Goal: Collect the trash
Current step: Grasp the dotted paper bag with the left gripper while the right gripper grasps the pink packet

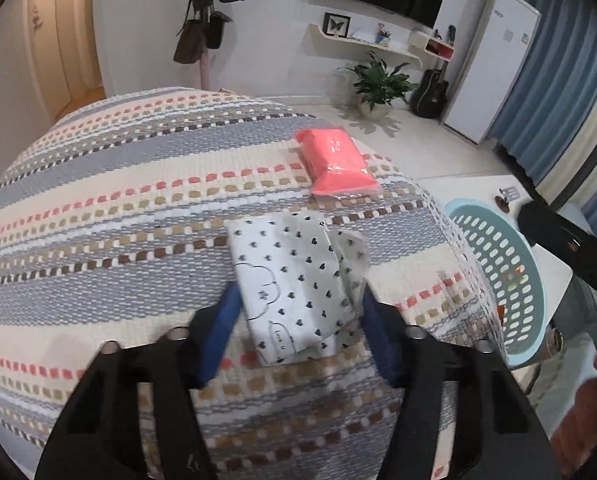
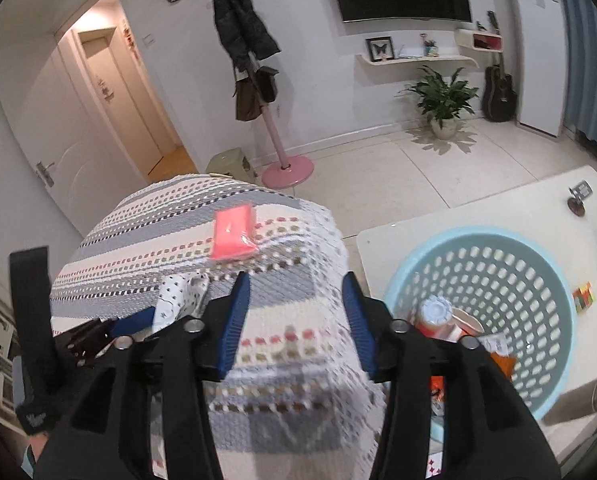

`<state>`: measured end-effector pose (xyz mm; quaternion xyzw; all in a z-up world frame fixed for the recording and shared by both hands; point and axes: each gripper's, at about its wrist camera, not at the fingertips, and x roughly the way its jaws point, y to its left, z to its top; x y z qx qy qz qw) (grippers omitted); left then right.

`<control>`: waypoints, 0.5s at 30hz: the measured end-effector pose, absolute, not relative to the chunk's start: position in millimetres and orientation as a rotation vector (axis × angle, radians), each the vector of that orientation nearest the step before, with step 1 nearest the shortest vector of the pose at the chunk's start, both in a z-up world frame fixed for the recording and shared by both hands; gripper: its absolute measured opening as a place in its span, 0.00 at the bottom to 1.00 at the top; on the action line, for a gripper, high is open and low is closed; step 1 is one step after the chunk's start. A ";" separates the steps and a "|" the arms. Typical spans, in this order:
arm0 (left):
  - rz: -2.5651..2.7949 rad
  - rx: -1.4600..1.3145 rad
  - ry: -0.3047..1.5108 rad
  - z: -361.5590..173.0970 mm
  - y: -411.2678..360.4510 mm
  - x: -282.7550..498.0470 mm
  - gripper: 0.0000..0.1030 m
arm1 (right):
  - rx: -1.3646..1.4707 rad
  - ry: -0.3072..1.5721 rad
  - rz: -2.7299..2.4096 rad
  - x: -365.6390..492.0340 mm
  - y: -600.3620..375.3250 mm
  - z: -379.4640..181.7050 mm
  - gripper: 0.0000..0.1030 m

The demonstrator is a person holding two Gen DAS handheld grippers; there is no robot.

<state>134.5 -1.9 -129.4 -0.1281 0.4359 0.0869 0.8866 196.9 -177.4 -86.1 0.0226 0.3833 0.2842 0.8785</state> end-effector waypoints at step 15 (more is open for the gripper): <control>0.118 -0.371 0.770 -129.4 33.0 101.8 0.23 | -0.003 0.941 0.664 252.9 -65.9 -127.2 0.53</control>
